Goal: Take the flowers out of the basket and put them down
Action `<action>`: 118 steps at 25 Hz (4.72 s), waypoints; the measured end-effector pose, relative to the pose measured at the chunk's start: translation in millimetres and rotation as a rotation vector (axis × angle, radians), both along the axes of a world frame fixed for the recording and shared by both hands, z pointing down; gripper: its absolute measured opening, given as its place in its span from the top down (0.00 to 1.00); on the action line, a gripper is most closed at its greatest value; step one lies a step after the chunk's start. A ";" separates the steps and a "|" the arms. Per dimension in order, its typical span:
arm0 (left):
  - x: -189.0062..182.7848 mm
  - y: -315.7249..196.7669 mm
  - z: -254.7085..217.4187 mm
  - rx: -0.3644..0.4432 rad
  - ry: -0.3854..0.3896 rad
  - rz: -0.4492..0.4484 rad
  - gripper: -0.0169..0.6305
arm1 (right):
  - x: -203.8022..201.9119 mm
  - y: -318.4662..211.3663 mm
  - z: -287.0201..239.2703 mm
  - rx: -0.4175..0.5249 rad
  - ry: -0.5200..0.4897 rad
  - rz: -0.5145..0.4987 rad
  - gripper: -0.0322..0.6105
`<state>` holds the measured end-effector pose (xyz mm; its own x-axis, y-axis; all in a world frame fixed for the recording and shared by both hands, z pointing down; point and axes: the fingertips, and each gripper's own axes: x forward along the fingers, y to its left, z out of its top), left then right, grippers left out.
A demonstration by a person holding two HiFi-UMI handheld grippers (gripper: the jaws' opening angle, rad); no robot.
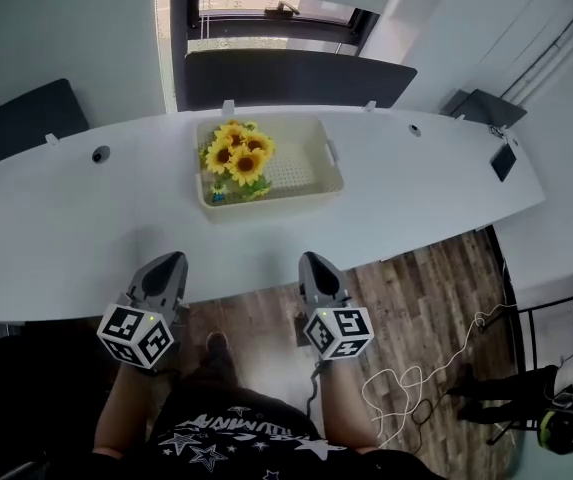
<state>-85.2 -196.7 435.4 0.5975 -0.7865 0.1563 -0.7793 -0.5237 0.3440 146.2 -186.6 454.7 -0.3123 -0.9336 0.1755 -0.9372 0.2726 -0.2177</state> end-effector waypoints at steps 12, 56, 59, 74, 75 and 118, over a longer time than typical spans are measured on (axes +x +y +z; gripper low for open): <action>-0.2 -82.6 -6.1 0.030 -0.028 0.079 0.96 | 10.7 -69.5 -35.0 0.052 0.087 0.050 0.95; 35.4 -171.9 64.0 -0.213 -0.264 -0.343 0.75 | -27.4 -244.2 63.0 -0.338 0.481 -0.920 0.65; 35.5 -172.9 70.4 -0.259 -0.257 -0.363 0.70 | -30.1 -248.5 62.5 -0.343 0.492 -0.949 0.64; 35.9 -181.0 96.6 -0.373 -0.294 -0.335 0.81 | -31.6 -266.0 129.7 -0.442 0.802 -1.001 0.63; 35.9 -180.5 96.2 -0.375 -0.276 -0.340 0.82 | -33.8 -266.6 132.2 -0.428 0.801 -1.006 0.63; 41.0 -168.5 93.2 -0.378 -0.223 -0.416 0.86 | -141.6 -267.4 152.7 -0.249 0.422 -1.003 0.09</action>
<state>-44.2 -365.2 528.6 0.1719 -0.8125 0.5571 -0.9674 -0.0324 0.2512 4.6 -454.0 607.4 -0.7761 -0.2166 0.5923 -0.3292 0.9402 -0.0874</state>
